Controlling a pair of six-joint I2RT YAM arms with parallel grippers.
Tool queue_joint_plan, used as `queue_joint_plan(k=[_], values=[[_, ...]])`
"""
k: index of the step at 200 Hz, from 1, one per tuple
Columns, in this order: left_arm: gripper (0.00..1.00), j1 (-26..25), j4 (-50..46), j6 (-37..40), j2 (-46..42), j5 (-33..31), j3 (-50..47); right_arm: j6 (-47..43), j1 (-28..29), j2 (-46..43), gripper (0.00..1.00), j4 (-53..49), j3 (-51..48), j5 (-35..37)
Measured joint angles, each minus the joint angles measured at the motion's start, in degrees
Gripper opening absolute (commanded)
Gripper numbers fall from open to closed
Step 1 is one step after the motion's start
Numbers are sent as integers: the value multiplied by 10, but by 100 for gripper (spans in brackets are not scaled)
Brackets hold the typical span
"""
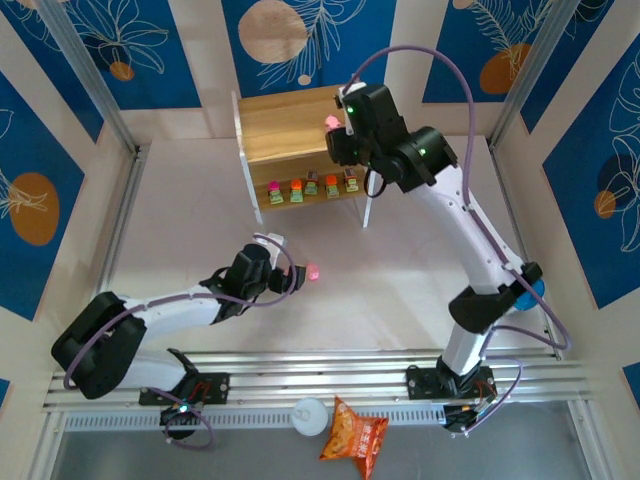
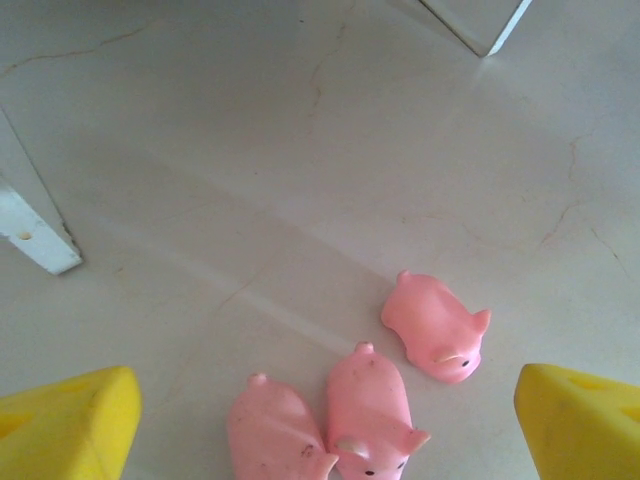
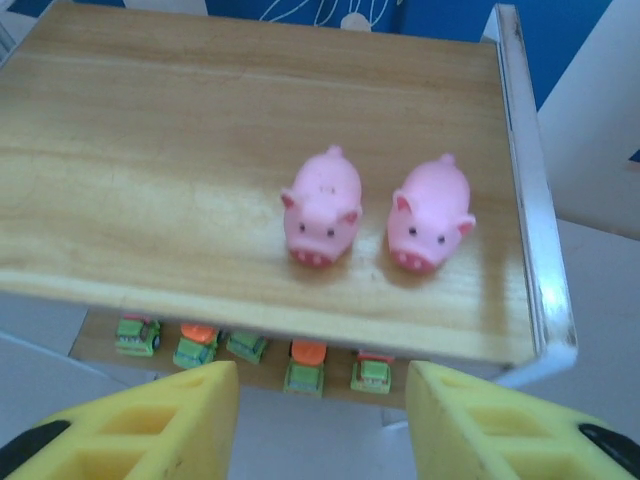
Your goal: Place and organize the plastic toys onto the shelf
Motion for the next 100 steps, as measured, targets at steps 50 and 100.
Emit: queue_joint_plan(k=[50,100], values=[[94,0,-11,2,-40,-40,-1,5,4,-87,52,55,-190,0],[93,-4,-31,2,-33,-69,-1,19,4,-156,59,114,-366,-12]])
